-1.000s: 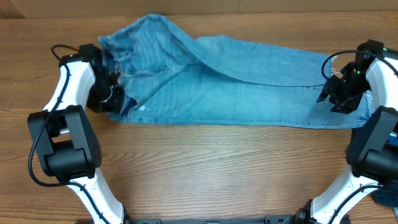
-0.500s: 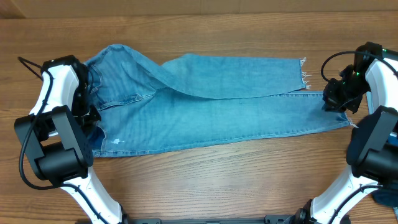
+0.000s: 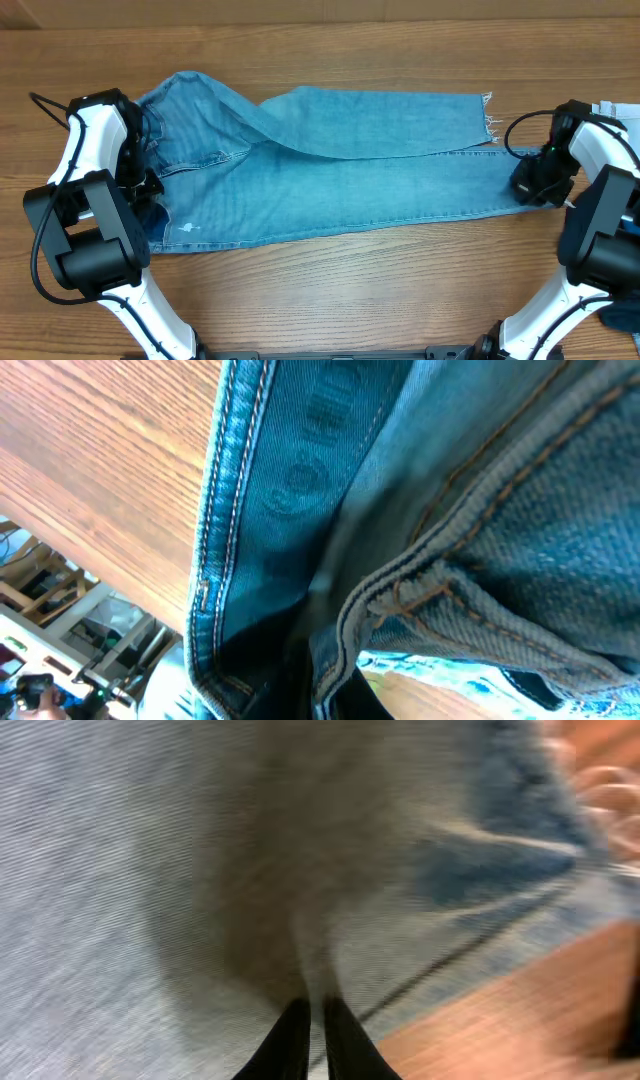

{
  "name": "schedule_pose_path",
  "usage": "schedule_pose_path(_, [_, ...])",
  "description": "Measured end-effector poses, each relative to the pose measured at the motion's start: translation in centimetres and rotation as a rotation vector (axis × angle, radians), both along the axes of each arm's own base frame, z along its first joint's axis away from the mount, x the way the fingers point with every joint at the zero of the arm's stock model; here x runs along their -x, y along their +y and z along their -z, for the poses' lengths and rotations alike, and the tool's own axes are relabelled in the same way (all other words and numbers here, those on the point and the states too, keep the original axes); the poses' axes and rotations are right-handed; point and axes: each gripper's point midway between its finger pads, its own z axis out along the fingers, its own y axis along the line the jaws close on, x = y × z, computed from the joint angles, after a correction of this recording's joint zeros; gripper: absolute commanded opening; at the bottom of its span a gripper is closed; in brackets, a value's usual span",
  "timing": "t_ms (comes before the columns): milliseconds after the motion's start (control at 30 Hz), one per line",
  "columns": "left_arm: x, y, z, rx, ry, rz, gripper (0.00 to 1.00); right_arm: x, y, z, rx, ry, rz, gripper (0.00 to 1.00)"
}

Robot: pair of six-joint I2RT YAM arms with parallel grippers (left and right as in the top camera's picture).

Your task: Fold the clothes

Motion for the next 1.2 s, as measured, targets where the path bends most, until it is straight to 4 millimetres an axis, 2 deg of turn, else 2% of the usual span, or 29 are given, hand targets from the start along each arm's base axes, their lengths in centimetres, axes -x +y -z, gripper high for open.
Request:
schedule_pose_path(67, [0.2, -0.1, -0.1, 0.003, 0.011, 0.001, 0.32, 0.6, -0.9, 0.0, 0.013, 0.013, 0.05, 0.1])
schedule_pose_path(100, [0.3, -0.1, -0.1, 0.003, 0.013, 0.0, 0.39, 0.8, -1.4, 0.0, 0.015, 0.014, 0.072, 0.1])
schedule_pose_path(167, [0.3, -0.1, -0.1, 0.004, 0.012, 0.001, 0.24, 1.2, -1.9, 0.0, 0.009, 0.015, 0.106, 0.09])
schedule_pose_path(233, [0.1, 0.0, 0.0, 0.004, 0.006, 0.006, 0.21, 1.3, -1.4, -0.3, -0.027, 0.016, 0.108, 0.2])
schedule_pose_path(267, [0.1, 0.0, 0.0, 0.003, 0.005, 0.005, 0.21, 1.3, -0.7, -1.1, -0.073, 0.027, 0.098, 0.31])
schedule_pose_path(333, [-0.2, 0.1, -0.2, 0.002, -0.004, 0.005, 0.2, -1.6, -0.4, -4.6, -0.103, -0.058, 0.037, 0.6])
schedule_pose_path(367, [-0.5, 0.2, -0.3, -0.002, -0.016, 0.006, 0.2, -3.1, -0.3, -6.3, -0.095, -0.108, 0.001, 0.64])
schedule_pose_path(400, [-0.9, 0.2, -0.4, -0.005, -0.029, 0.006, 0.2, -6.0, 0.1, -9.3, -0.065, -0.216, -0.06, 0.67])
schedule_pose_path(433, [-1.5, 0.4, -0.5, -0.012, -0.054, 0.006, 0.21, -7.8, 0.9, -11.4, -0.047, -0.294, -0.115, 0.68])
schedule_pose_path(467, [-1.8, 0.2, -0.4, -0.006, -0.068, 0.004, 0.21, -9.6, 1.7, -12.8, -0.033, -0.374, -0.158, 0.68])
schedule_pose_path(500, [-2.1, 0.1, -0.3, 0.001, -0.08, 0.004, 0.21, -10.5, 2.1, -13.1, -0.03, -0.412, -0.181, 0.68])
schedule_pose_path(600, [-3.2, -1.1, 0.1, 0.028, -0.117, 0.022, 0.22, -12.0, 2.9, -12.2, -0.069, -0.445, -0.202, 0.69])
schedule_pose_path(667, [-3.6, -2.1, 0.2, 0.044, -0.123, 0.039, 0.23, -13.0, 3.7, -10.2, -0.121, -0.443, -0.222, 0.69])
schedule_pose_path(733, [-3.8, -2.6, 0.2, 0.053, -0.127, 0.049, 0.23, -13.7, 5.2, -7.5, -0.167, -0.412, -0.253, 0.69])
schedule_pose_path(833, [-3.9, -2.9, 0.2, 0.057, -0.13, 0.052, 0.23, -14.1, 7.1, -5.5, -0.196, -0.383, -0.291, 0.69])
schedule_pose_path(967, [-3.9, -3.0, 0.3, 0.06, -0.131, 0.053, 0.24, -14.2, 6.8, -4.1, -0.18, -0.356, -0.289, 0.69])
schedule_pose_path(1100, [-4.0, -3.0, 0.3, 0.061, -0.132, 0.053, 0.24, -13.6, 6.2, -1.1, -0.162, -0.284, -0.267, 0.7])
schedule_pose_path(1200, [-4.0, -3.1, 0.3, 0.067, -0.133, 0.05, 0.24, -13.9, 6.1, -0.7, -0.157, -0.287, -0.26, 0.7])
